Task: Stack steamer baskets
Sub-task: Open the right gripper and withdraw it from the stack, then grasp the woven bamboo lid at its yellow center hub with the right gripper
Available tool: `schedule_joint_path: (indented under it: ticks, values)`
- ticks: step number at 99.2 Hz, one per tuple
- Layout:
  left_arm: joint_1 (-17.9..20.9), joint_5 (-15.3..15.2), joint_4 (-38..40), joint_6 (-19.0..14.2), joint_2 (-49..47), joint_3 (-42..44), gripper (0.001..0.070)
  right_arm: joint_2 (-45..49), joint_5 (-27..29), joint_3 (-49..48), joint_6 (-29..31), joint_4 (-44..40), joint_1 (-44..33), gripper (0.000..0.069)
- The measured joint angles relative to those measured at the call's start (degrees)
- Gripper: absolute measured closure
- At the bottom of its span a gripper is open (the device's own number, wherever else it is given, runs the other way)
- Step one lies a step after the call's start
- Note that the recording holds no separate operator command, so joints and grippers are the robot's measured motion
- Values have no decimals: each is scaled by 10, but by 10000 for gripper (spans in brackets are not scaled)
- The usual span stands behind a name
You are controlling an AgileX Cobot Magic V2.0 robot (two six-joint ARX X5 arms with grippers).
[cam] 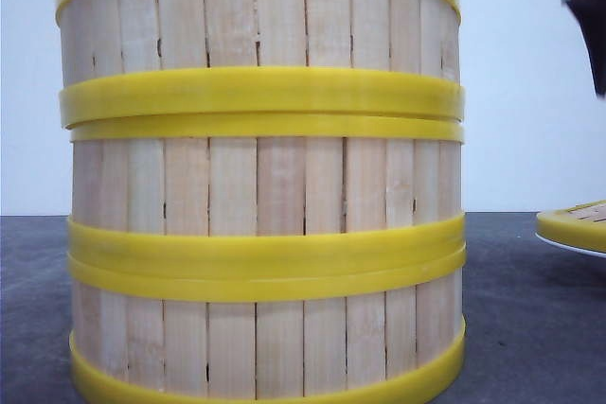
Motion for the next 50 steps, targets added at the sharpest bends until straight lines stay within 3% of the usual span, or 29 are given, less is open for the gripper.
schedule_joint_path:
  ticks: [16, 35, 50]
  values:
    - [0, 0, 0, 0, 0, 0, 481, 22, -6, -39, 0, 26, -19, 261]
    - [0, 0, 0, 0, 0, 0, 481, 39, -12, -60, 2, 49, -37, 304]
    - [0, 0, 0, 0, 0, 0, 481, 40, -21, -60, 4, 69, -47, 388]
